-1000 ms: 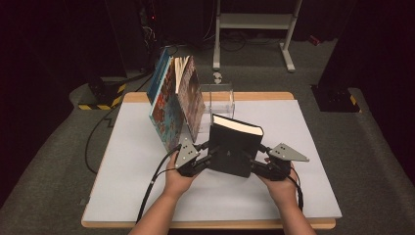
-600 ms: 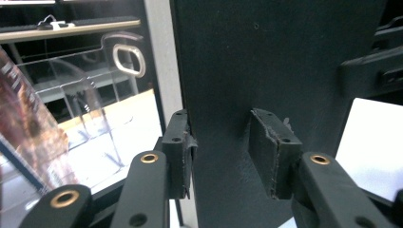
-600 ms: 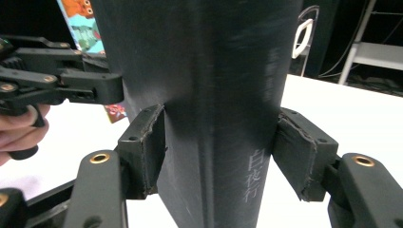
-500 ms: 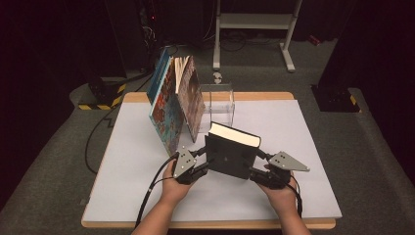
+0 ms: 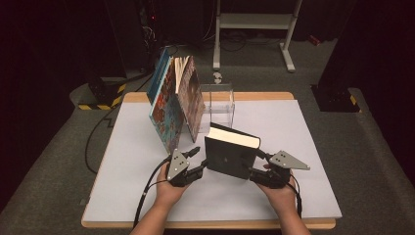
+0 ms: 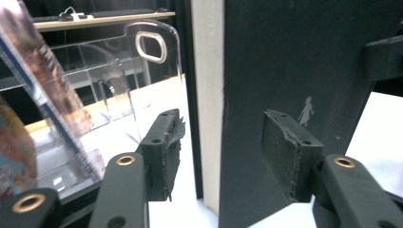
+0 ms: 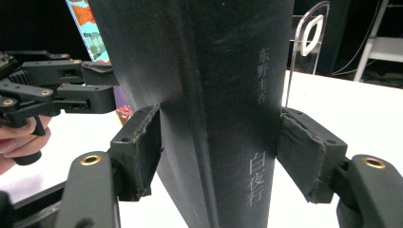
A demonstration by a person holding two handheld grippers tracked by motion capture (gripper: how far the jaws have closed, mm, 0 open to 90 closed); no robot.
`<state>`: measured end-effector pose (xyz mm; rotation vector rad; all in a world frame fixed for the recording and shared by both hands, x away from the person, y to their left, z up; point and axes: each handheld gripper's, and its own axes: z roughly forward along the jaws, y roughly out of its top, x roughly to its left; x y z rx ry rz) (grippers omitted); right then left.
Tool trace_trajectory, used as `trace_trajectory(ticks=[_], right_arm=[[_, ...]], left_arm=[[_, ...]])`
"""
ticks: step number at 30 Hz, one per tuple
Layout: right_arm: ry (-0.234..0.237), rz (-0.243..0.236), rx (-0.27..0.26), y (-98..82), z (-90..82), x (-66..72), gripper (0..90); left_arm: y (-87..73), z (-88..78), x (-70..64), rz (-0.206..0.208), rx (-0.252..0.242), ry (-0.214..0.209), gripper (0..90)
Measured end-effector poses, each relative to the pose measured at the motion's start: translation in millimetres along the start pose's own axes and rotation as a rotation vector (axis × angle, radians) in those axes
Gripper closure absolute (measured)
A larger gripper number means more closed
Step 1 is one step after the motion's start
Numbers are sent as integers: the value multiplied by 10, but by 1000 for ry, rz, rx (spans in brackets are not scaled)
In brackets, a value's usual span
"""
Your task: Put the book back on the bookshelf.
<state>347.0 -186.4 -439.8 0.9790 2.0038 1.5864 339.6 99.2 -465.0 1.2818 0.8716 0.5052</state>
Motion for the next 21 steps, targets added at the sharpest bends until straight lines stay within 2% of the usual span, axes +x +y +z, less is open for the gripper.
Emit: trace_trajectory(ticks=[5,11,15,17,18,19,21], right_arm=[[9,3,-2,-3,-5,1,289],[19,3,-2,-21,-9,4,269],[23,0,2,-30,-5,6,261],[22,3,1,-33,-5,1,259],[20,4,1,-34,-5,0,257],[19,5,1,-36,-4,-2,255],[20,9,3,-40,-3,-9,250]], left_arm=[[-13,-142,133,8,19,42,441],[14,-412,415,14,33,134,424],[30,-612,639,30,43,214,420],[30,-725,785,34,57,272,415],[27,-757,832,34,66,291,410],[14,-814,919,29,75,332,406],[-8,-868,1004,17,81,374,403]])
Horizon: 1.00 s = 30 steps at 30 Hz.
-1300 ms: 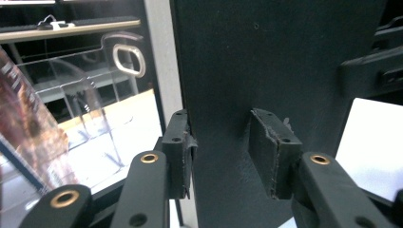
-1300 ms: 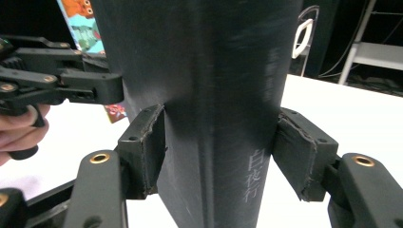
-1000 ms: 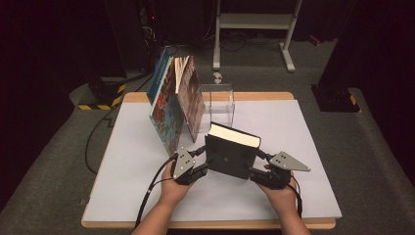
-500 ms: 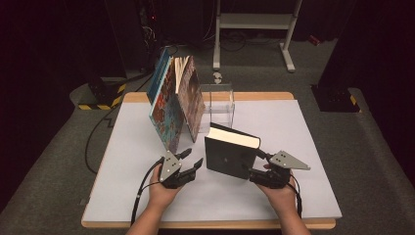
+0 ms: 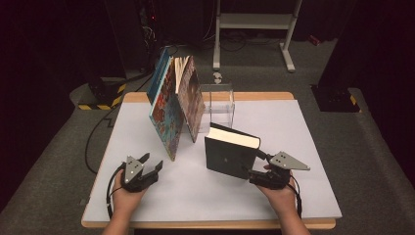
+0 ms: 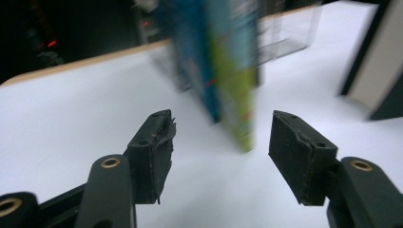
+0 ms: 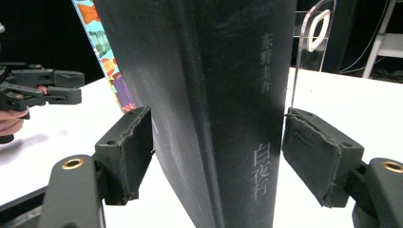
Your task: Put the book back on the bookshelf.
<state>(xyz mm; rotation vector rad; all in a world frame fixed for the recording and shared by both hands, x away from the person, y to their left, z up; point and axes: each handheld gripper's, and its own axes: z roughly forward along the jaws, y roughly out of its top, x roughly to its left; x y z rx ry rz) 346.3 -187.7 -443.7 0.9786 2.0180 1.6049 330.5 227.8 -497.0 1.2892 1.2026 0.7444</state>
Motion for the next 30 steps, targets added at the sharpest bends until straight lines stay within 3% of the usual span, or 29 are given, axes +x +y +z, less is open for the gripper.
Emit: trace_trajectory(ticks=[5,9,16,25,26,30], right_arm=[[9,5,6,-33,5,3,246],[8,6,10,-53,2,4,241],[5,3,1,-36,-6,-12,233],[19,-36,9,182,100,-34,196],[37,-34,9,222,122,-45,193],[68,-60,-1,296,174,-50,260]], left_arm=[[-107,15,137,-6,41,71,395],[-107,5,146,-15,30,74,391],[-137,14,115,18,33,77,377],[-124,3,142,-2,32,73,372],[-124,2,142,-5,30,72,371],[-122,0,148,-13,28,68,357]])
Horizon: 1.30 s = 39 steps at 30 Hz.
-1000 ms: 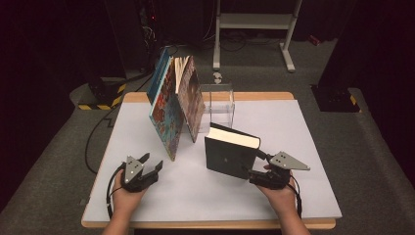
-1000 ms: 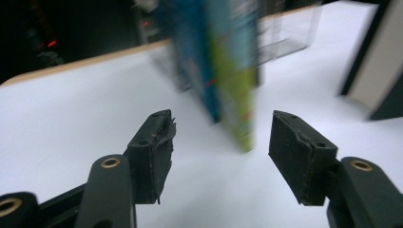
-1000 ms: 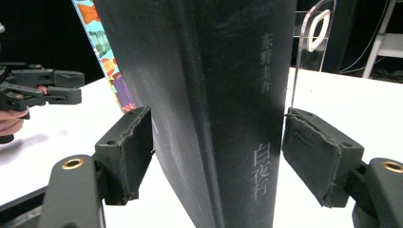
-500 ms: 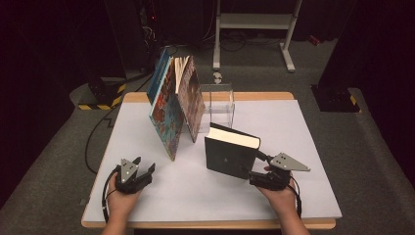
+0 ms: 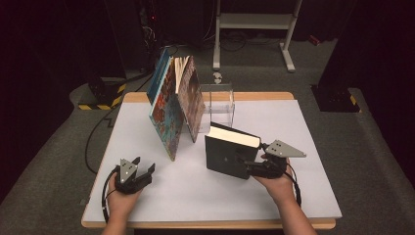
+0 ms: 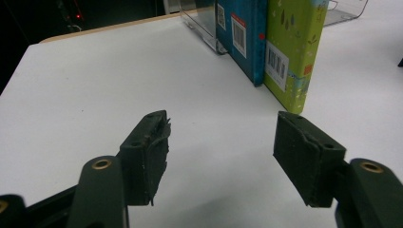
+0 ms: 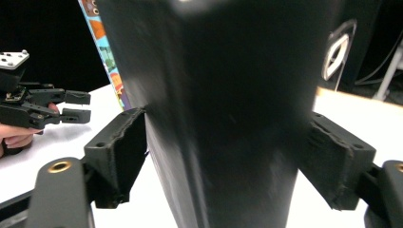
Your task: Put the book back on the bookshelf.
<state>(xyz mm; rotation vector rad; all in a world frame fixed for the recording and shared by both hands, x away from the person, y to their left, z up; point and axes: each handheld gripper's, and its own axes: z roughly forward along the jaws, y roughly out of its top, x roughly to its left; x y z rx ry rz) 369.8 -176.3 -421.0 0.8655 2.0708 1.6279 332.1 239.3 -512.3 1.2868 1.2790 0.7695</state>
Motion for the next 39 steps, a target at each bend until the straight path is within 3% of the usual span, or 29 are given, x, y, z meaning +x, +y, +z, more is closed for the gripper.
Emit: trace_trajectory(ticks=[7,13,17,22,24,30,34,39], right_arm=[[24,-21,3,14,9,9,310],[81,-90,14,-20,-70,64,520],[70,-121,12,-30,-80,147,536],[9,-66,-21,-37,-74,190,539],[-35,-47,-39,-26,-79,197,539],[-160,-21,-57,-4,-127,117,540],[-249,-29,-72,-7,-143,91,540],[-284,-9,-90,-48,-139,106,538]], left_arm=[[10,-19,16,-4,-11,-5,342],[16,-15,21,-18,-13,-3,342],[25,-17,32,-33,-16,-4,338],[30,-22,32,-34,-23,-10,326],[36,-31,36,-46,-29,-15,321],[55,-50,37,-50,-43,-26,318],[64,-49,29,-59,-53,-29,317],[72,-49,41,-52,-47,-32,318]])
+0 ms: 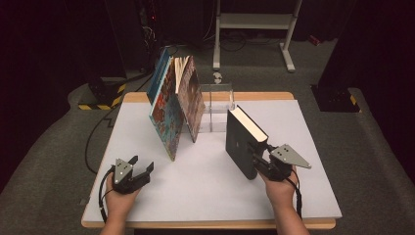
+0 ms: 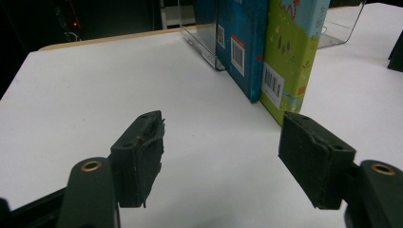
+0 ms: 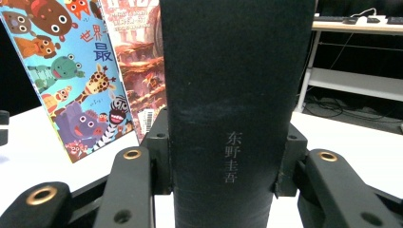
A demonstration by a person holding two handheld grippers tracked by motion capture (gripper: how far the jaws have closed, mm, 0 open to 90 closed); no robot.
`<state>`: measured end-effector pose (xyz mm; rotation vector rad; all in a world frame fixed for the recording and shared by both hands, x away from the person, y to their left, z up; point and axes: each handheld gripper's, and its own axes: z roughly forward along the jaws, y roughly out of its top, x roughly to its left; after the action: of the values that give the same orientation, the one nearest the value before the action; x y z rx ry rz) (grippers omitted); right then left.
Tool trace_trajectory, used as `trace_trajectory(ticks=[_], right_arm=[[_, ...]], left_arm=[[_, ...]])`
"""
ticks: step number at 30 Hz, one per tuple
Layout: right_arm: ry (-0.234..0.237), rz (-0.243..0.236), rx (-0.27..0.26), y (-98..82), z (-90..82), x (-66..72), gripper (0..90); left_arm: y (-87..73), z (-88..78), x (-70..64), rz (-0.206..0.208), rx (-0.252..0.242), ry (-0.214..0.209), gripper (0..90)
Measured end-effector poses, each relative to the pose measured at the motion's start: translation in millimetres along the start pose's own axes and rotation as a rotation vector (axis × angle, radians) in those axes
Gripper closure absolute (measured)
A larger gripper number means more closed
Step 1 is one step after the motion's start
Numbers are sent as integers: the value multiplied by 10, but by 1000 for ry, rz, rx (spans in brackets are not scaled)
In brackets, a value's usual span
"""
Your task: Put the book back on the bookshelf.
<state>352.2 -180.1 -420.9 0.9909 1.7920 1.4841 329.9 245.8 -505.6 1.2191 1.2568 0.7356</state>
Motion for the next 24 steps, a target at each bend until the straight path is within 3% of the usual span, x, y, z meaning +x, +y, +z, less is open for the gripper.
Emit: trace_trajectory(ticks=[8,16,24], right_arm=[[-49,-17,-27,-106,-45,167,527],[-62,-10,-55,-164,-53,163,508],[-55,5,-40,-179,37,128,444]], left_arm=[[8,12,7,-20,-7,-22,318],[19,7,-19,-16,-8,-34,318],[25,-4,-30,-15,-17,-31,318]])
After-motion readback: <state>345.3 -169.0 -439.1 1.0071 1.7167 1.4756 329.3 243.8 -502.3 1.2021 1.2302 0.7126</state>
